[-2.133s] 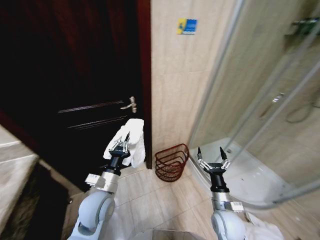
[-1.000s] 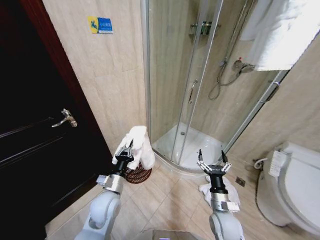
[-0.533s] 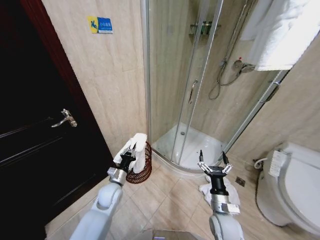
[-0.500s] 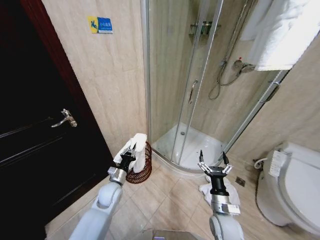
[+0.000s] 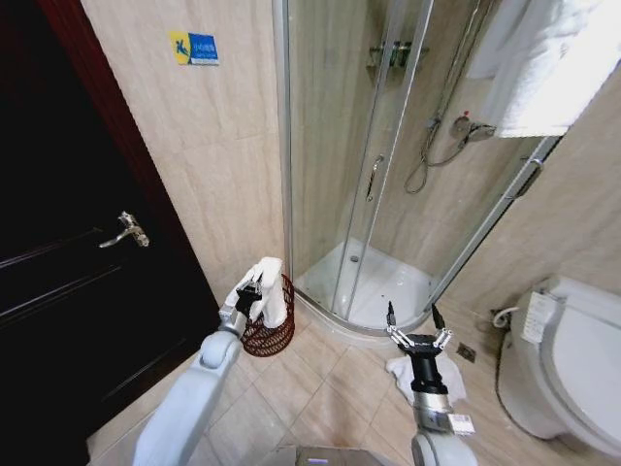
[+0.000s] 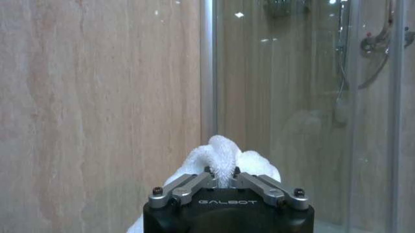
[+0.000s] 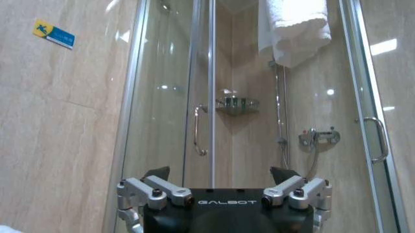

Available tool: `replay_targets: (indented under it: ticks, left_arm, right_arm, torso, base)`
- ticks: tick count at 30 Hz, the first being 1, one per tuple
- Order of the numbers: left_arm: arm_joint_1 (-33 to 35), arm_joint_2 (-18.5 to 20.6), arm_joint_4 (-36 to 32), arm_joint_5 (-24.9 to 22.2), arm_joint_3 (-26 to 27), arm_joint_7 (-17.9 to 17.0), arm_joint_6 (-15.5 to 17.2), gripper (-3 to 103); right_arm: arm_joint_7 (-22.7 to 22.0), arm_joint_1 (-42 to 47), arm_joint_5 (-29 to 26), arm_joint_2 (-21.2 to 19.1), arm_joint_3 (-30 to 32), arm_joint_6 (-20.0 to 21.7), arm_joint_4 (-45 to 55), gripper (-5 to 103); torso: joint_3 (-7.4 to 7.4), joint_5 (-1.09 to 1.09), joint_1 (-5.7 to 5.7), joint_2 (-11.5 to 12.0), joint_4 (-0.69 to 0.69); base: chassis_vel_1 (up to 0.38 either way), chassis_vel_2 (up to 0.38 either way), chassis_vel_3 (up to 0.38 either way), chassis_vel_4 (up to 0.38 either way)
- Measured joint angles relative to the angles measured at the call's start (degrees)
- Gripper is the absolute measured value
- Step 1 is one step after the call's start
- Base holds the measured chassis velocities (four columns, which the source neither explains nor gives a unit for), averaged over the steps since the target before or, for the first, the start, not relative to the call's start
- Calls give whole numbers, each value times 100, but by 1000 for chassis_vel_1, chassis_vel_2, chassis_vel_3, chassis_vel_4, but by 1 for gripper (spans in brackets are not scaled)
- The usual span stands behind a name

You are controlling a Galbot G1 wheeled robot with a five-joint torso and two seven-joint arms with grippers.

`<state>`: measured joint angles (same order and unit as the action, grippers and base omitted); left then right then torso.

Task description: Discard the used towel into the hamper.

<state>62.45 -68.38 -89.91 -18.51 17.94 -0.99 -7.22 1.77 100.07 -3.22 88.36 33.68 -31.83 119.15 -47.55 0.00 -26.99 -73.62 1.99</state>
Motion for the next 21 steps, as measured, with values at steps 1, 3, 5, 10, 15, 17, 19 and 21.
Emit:
replay_targets:
  ticks: [1,3,5,10,15,17,19,21]
  left_arm:
    - [-21,7,19,-8,-8,-7,0,4]
    - [-34,12,33,-12,-13,-12,1,4]
    - [-76,24,93,-16,-41,-45,2,4]
    - [-155,-13,291,12,-95,-103,-30,4]
    - [-380,-112,774,114,-298,-161,-83,4]
    - [-458,-135,925,121,-380,-191,-84,4]
    - [-619,-183,1247,146,-545,-244,-85,4]
    - [-710,-207,1472,155,-661,-278,-98,4]
  right_arm:
    - [1,5,-8,0,1,-10,-4,100]
    - [1,7,-11,0,2,-15,-8,100]
    - [-5,9,-11,0,-1,-28,-14,100]
    - [-18,12,-7,-15,-16,-106,-13,100]
    - [-31,71,-1,-55,-14,-134,47,100]
    - [-33,86,2,-58,-10,-135,58,100]
    - [-40,108,16,-64,0,-136,65,100]
    - [-47,120,15,-64,3,-140,67,100]
  torso:
    - [0,0,0,0,0]
    - [0,0,0,0,1]
    - [0,0,0,0,1]
    - [0,0,0,0,1]
    - [0,1,0,0,1]
    - [0,1,0,0,1]
    - [0,0,-1,0,0]
    - [0,1,0,0,0]
  base:
    - [-36,51,33,-33]
    - [-36,51,41,-38]
    - [-50,36,43,-35]
    - [-10,7,8,-7]
    - [0,0,0,0]
    - [0,0,0,0]
    - [0,0,0,0]
    - [0,0,0,0]
